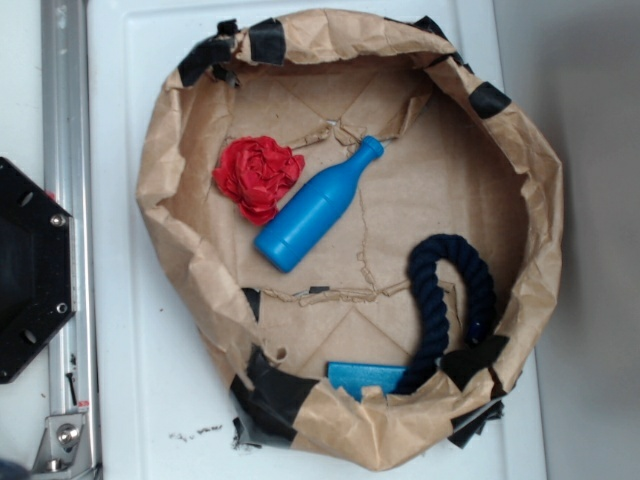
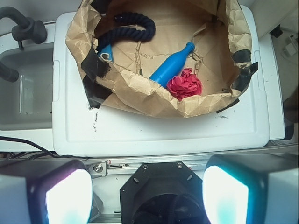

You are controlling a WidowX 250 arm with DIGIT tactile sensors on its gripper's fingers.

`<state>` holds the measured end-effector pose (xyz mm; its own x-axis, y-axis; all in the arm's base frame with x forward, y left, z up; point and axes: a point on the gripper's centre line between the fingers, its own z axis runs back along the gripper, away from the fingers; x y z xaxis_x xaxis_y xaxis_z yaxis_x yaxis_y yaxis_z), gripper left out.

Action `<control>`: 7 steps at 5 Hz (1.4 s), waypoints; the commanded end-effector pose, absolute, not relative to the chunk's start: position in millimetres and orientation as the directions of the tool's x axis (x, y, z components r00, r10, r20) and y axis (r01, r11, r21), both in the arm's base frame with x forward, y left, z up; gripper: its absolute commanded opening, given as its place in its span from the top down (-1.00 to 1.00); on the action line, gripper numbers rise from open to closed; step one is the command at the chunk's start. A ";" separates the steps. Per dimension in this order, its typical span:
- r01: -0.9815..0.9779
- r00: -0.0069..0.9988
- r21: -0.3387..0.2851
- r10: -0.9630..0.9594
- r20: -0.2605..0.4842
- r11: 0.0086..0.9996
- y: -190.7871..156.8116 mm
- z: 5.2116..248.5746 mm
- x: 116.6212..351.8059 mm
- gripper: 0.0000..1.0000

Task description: Grab the red paper.

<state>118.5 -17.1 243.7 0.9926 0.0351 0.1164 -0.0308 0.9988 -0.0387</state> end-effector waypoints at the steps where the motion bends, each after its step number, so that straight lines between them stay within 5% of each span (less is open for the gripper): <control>1: -0.031 0.993 -0.039 0.035 0.116 0.999 -17.1 243.7 118.5 -1.00; 2: 0.085 0.961 0.026 -0.089 0.262 0.996 1.9 204.8 159.3 -1.00; 4: 0.174 0.975 0.069 -0.181 0.125 0.982 44.9 166.5 225.3 -1.00; 5: 0.235 0.969 0.060 -0.238 0.062 0.970 56.3 138.7 236.0 -1.00; 7: 0.431 0.902 0.039 -0.430 -0.033 0.901 72.3 56.1 220.7 -1.00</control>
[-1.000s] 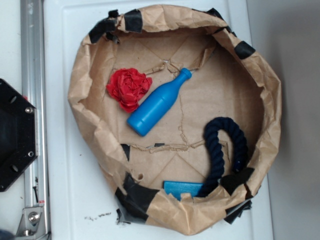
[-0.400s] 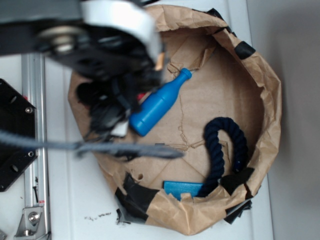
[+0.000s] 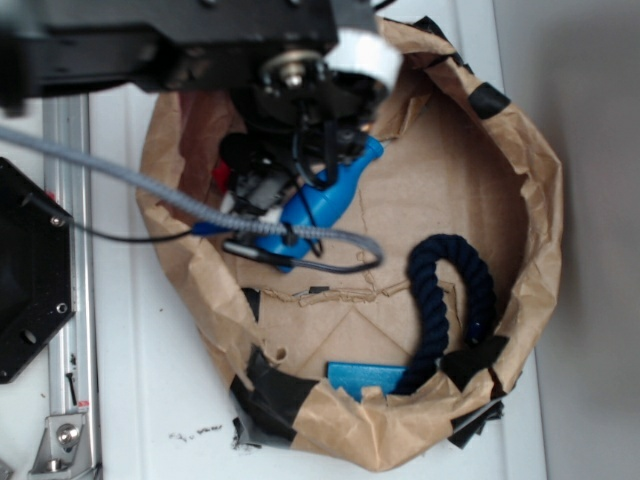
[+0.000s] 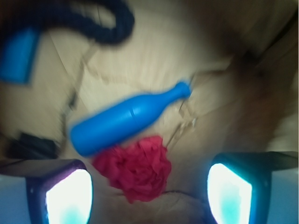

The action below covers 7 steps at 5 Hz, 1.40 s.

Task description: Grab the red paper.

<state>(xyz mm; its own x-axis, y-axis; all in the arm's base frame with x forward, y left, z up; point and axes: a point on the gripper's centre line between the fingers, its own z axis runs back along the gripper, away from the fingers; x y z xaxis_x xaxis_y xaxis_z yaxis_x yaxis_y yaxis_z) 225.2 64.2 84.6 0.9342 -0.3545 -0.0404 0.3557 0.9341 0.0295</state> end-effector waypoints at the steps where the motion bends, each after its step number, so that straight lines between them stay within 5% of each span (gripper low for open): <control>1: 0.526 0.850 0.003 -0.526 -0.034 0.851 64.7 28.6 216.6 -1.00; 2: 0.573 0.819 -0.045 -0.572 0.038 0.818 47.2 16.5 235.8 -1.00; 3: 0.550 0.835 0.002 -0.550 -0.017 0.835 36.6 14.9 250.1 1.00; 4: 0.511 0.859 0.013 -0.511 -0.026 0.860 35.1 23.7 247.2 1.00; 5: 0.408 0.911 0.060 -0.401 -0.097 0.911 33.0 73.0 247.4 1.00; 6: 0.314 0.937 0.153 -0.331 0.107 0.937 25.0 122.6 254.9 1.00; 7: 0.198 0.965 0.116 -0.214 0.152 0.973 24.7 173.4 260.3 1.00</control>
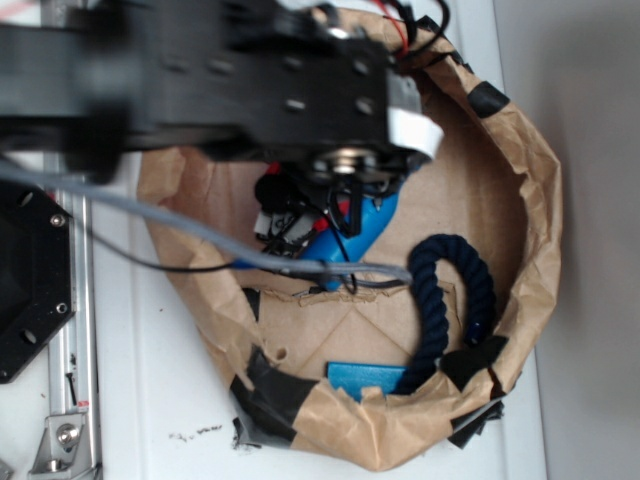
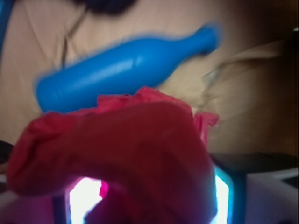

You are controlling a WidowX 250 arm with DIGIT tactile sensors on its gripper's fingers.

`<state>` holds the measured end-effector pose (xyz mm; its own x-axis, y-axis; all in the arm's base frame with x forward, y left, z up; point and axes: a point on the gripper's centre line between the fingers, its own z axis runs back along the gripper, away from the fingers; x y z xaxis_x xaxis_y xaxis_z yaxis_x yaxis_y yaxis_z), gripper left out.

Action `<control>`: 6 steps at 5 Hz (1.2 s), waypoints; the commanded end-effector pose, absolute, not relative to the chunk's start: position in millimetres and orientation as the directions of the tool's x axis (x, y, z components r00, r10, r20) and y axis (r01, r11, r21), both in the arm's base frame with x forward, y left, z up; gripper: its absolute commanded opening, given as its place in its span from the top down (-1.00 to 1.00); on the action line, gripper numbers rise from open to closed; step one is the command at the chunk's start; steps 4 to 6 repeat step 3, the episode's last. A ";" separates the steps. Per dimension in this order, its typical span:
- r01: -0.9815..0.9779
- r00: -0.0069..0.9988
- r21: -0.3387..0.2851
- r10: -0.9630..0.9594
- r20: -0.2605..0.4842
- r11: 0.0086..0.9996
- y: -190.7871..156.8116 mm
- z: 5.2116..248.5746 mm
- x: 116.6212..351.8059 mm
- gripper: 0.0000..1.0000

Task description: Grab the red paper.

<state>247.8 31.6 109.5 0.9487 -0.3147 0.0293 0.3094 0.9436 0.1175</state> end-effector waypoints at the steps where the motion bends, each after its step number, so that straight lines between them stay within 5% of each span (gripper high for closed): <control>1: 0.021 0.977 0.110 -0.044 0.208 0.994 22.6 209.5 256.5 1.00; 2: -0.175 0.948 0.039 0.157 0.275 0.984 22.1 204.1 253.8 1.00; 6: -0.189 0.951 0.053 0.169 0.258 0.981 24.5 198.6 250.1 1.00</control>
